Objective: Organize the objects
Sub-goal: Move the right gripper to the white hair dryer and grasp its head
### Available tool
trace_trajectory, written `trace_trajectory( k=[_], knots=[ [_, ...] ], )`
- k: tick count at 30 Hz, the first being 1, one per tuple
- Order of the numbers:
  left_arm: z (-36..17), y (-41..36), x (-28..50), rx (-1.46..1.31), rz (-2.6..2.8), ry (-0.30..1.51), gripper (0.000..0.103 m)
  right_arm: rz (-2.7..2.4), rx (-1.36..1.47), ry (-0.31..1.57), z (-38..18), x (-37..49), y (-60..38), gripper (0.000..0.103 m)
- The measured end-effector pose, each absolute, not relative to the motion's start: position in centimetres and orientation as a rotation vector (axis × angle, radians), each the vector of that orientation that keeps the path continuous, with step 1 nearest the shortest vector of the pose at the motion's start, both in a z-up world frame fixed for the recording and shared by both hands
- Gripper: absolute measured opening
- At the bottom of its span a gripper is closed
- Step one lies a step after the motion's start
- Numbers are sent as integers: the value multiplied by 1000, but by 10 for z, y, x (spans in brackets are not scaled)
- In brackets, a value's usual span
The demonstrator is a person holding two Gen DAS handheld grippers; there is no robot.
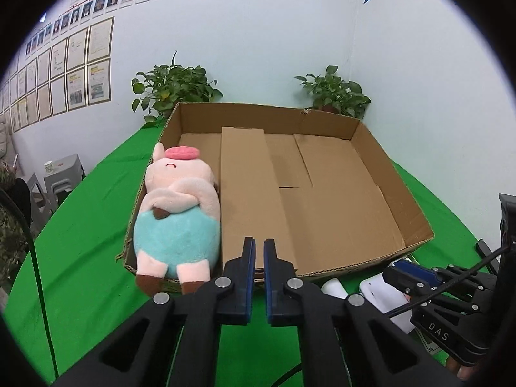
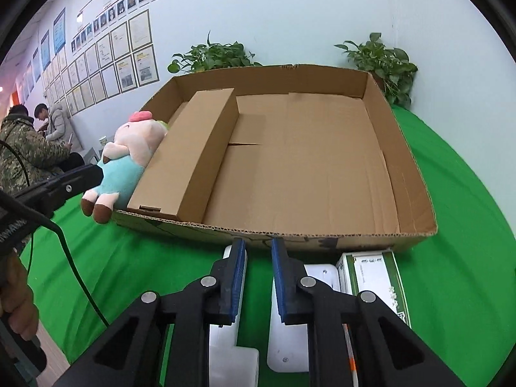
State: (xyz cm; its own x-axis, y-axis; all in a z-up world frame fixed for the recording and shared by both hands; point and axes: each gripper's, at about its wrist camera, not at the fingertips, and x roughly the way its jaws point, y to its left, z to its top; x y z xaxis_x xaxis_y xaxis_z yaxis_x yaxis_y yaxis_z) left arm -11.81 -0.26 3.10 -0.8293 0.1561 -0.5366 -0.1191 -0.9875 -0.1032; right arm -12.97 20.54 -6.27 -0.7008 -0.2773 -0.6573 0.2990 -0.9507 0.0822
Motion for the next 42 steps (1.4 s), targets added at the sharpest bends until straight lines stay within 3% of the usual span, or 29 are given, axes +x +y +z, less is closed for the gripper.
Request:
trace_trajectory(
  k=[1,2,3,4,25,34,42],
  knots=[
    [31,-1,-117,-852,2889,-90,23,-2640,1024,45,-64,-132,206,28],
    [31,1,-117,-858,2907,-78,62,-2641,1034,46,-65,-133,207,57],
    [32,1,-115,-841,2915,-84,80,-2634,1039,33,-67,-134,209,75],
    [33,-1,-111,-792,2916,-109,88,-2624,1032,8,-67,-135,211,103],
    [12,-13,-126,-1030,2634,-371,89,-2312,1040,-192,-79,-107,228,103],
    [-18,-3,-140,-1150,2405,-467,89,-2231,1031,-50,-87,-78,216,102],
    [-5,-16,-144,-1144,2261,-493,88,-2245,1197,-11,-119,-67,224,89]
  ],
)
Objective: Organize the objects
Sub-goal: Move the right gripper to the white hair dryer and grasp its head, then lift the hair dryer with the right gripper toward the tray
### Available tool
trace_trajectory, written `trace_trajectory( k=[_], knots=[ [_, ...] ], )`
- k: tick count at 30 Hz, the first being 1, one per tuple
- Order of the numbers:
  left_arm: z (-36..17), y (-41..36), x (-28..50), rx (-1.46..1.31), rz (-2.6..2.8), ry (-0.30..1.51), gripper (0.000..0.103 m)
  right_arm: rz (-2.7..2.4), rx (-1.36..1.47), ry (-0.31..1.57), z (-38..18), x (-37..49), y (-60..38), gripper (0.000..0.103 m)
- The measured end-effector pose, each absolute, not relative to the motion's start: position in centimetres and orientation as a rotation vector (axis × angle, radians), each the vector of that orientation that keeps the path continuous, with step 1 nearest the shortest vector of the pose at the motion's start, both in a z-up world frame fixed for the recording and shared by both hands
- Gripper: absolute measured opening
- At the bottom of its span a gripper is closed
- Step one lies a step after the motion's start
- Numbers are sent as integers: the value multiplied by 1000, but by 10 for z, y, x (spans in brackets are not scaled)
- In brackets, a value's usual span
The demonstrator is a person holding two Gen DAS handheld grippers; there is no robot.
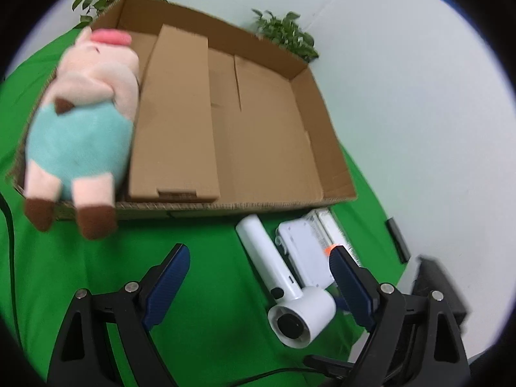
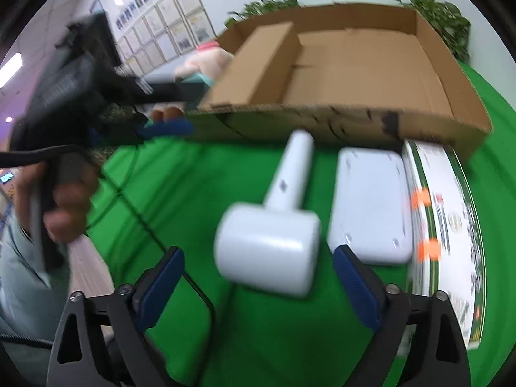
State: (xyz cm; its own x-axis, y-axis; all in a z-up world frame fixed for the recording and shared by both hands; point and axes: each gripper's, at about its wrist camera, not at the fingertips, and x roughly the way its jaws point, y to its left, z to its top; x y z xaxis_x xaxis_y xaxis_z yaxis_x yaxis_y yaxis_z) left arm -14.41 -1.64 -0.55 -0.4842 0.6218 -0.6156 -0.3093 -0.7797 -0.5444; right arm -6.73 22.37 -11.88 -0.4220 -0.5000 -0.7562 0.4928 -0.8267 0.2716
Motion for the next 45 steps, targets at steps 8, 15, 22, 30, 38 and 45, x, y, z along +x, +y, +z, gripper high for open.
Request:
trace_trajectory(
  k=[8,15,22,30,38,45],
  knots=[
    [-1,-13,-165,-1163,2176,-514,88,-2287,1202,30,-123,-65,208,73],
    [-34,37,-169,-1320,1994,-443,83,-2297,1258,-26,-127,-67,219,60],
    [-56,48,-160,-1394,1904,-485,83,-2244,1266,-110,-126,-57,227,60],
    [-84,51,-148,-1467,1849,-541,74,-2211,1246,-63,-122,-34,224,59],
    [-85,47,-140,-1458,1929,-541,43,-2211,1227,-4,-115,-30,214,58],
    [-94,48,-137,-1495,1902,-573,41,-2230,1225,8,-111,-33,206,58]
  ],
)
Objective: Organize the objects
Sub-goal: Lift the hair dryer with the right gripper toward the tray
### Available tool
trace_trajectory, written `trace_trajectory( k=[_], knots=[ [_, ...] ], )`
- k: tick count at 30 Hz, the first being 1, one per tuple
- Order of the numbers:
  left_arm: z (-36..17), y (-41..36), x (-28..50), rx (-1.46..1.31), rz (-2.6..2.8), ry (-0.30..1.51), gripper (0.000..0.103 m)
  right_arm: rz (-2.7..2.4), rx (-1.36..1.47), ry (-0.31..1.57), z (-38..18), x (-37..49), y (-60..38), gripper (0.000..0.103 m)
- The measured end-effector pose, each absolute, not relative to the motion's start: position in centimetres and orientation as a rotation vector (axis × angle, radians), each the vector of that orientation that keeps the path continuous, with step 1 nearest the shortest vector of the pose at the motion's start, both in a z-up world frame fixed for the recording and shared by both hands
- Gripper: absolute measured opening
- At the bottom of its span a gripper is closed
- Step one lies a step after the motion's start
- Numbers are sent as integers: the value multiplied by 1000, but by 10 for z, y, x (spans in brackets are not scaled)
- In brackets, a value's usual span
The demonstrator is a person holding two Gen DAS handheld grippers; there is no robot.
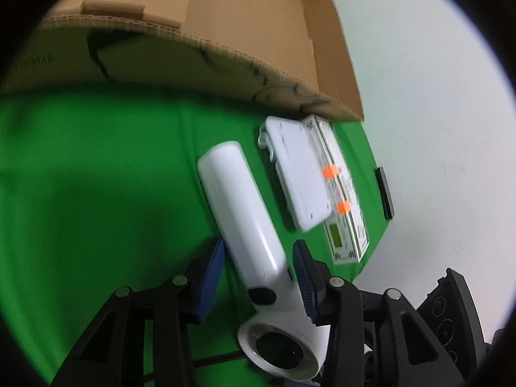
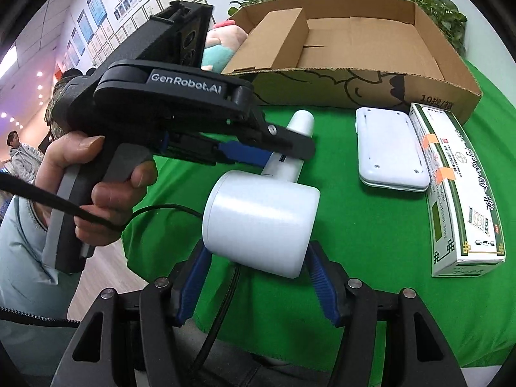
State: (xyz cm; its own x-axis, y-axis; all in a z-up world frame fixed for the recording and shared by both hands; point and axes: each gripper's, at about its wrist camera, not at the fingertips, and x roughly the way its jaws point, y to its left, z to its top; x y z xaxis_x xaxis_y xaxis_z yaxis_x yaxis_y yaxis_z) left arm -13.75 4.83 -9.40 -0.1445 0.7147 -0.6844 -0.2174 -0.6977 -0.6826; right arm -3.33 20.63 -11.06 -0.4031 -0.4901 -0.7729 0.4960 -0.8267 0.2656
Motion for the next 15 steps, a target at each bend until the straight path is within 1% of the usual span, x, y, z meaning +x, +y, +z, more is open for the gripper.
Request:
trace_trajectory(
  k=[3,4,8,12,15],
  knots=[
    [-93,49,-137,-1506,1898,-592,41,-2222,1234,-24,-112,-29,210,58],
    [-94,48,-137,-1495,1897,-602,39,-2227,1235,-19,-112,-29,210,58],
    [-88,47,-131,-1462,1917,-594,38,-2239,1232,-7,-121,-18,209,58],
    [-64,48,-129,-1387,1960,-573,37,-2278,1166,16,-106,-13,210,58],
    [-32,49,-128,-1312,1996,-526,36,-2312,1109,31,-86,-12,208,58]
  ],
)
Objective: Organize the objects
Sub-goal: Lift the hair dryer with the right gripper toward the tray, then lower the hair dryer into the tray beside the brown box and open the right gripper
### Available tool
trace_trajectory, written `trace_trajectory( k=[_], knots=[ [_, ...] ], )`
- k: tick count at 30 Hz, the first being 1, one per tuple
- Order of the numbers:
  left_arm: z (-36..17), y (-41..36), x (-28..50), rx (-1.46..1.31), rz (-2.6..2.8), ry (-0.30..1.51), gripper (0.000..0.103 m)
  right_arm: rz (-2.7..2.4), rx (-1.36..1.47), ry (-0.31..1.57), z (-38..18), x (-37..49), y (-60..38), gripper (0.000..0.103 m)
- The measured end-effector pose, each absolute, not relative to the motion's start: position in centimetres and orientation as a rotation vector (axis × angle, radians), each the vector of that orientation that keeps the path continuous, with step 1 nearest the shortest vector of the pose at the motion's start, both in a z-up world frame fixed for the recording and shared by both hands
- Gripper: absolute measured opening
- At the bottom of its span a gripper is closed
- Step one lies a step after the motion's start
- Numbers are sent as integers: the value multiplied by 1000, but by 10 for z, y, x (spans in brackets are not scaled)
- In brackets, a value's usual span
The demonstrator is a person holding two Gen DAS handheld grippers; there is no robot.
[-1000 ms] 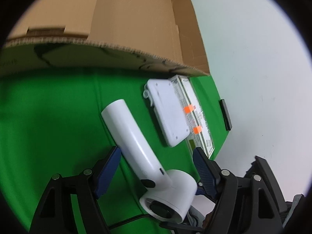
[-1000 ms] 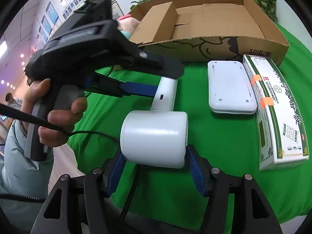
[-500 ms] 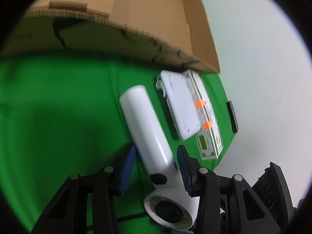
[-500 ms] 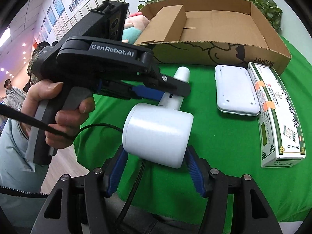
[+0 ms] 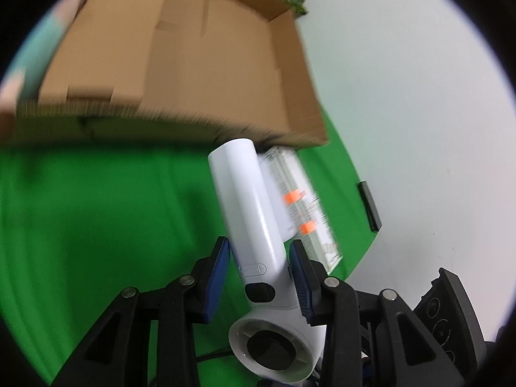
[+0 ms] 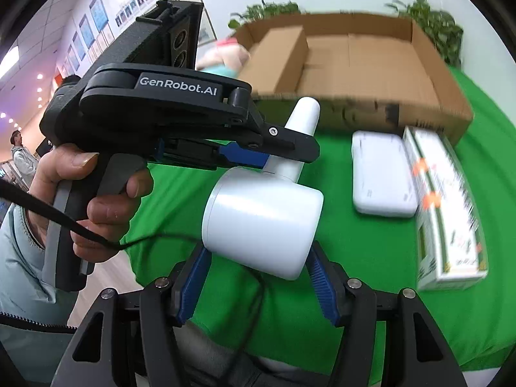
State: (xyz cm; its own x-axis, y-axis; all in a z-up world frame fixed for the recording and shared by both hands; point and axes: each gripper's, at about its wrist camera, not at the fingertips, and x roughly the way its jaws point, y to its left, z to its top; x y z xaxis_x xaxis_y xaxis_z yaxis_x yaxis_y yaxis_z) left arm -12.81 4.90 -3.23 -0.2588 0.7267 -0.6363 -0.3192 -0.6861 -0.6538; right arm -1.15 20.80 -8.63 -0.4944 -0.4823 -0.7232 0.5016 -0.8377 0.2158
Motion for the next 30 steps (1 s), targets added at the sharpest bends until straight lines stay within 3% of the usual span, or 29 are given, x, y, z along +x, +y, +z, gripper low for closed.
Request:
trace_trajectory(
  k=[12,16,24,30],
  knots=[
    [123,63,-132,-908,2125,-317,31,-2450,776,84,25,-50,195,58],
    [153,67,-139,-846,2163,-303,31,-2438,721,119,55,-63,192,58],
    [181,53,-164,-806,2206,-344,31,-2425,682,92,89,-94,189,58],
    [161,53,-173,-853,2224,-355,31,-2395,723,77,88,-122,186,58]
  ],
)
